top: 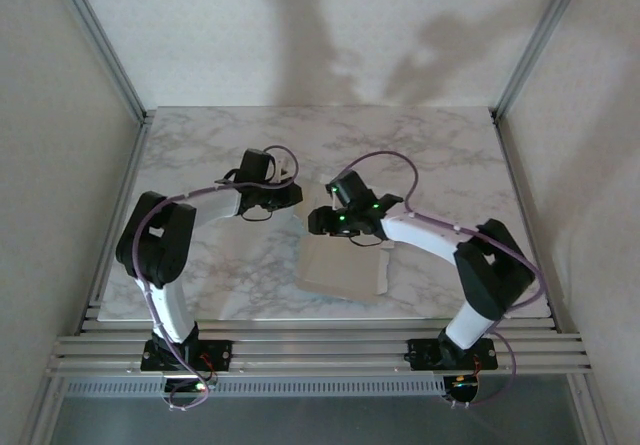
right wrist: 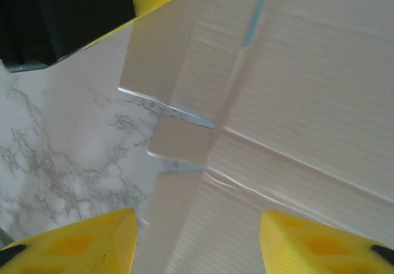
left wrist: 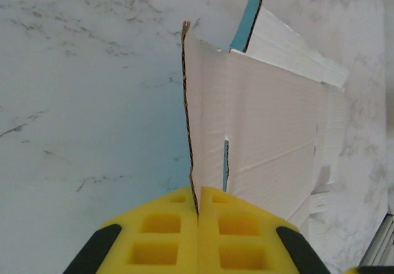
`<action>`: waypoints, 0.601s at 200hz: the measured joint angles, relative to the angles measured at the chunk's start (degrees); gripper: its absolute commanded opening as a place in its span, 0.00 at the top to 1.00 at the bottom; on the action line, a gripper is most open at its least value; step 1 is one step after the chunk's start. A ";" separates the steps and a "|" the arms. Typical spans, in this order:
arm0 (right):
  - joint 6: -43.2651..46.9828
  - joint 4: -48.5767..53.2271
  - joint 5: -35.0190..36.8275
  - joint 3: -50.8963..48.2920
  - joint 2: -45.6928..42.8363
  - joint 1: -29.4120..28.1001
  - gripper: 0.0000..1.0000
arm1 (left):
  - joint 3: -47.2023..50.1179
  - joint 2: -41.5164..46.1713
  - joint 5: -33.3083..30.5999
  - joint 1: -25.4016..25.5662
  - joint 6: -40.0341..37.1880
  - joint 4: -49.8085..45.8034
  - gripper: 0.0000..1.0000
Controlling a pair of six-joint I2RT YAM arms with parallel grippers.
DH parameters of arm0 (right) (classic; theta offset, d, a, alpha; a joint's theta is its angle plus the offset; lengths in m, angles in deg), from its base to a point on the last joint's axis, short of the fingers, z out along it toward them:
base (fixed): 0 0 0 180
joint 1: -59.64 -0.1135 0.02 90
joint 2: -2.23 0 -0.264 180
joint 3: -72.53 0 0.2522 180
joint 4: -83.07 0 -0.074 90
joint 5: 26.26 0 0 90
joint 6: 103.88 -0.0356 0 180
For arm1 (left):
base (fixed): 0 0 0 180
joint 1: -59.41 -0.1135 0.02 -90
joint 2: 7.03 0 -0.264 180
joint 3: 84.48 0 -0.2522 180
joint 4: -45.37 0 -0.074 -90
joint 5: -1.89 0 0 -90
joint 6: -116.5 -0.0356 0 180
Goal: Fold the paper box
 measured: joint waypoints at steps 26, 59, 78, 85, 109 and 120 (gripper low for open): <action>-3.26 -2.69 2.71 1.03 3.87 -2.73 0.35 | 2.71 1.70 -0.50 0.02 0.94 4.81 0.97; -6.16 -2.99 7.10 1.64 5.31 -3.41 0.35 | 3.41 1.99 -0.83 0.28 0.94 7.98 0.97; -7.63 -2.95 9.84 1.86 5.40 -3.41 0.39 | 3.41 2.01 -1.09 0.57 0.72 9.09 0.97; -8.00 -3.04 10.56 1.88 5.51 -3.41 0.41 | 3.43 2.01 -1.16 0.72 0.59 9.38 0.97; -8.57 -4.13 11.17 1.90 6.56 -3.39 0.51 | 4.24 2.23 -1.40 1.51 -0.31 11.08 0.97; -8.96 -4.70 11.23 1.90 6.99 -3.39 0.56 | 4.76 2.34 -1.57 1.95 -0.85 11.87 0.97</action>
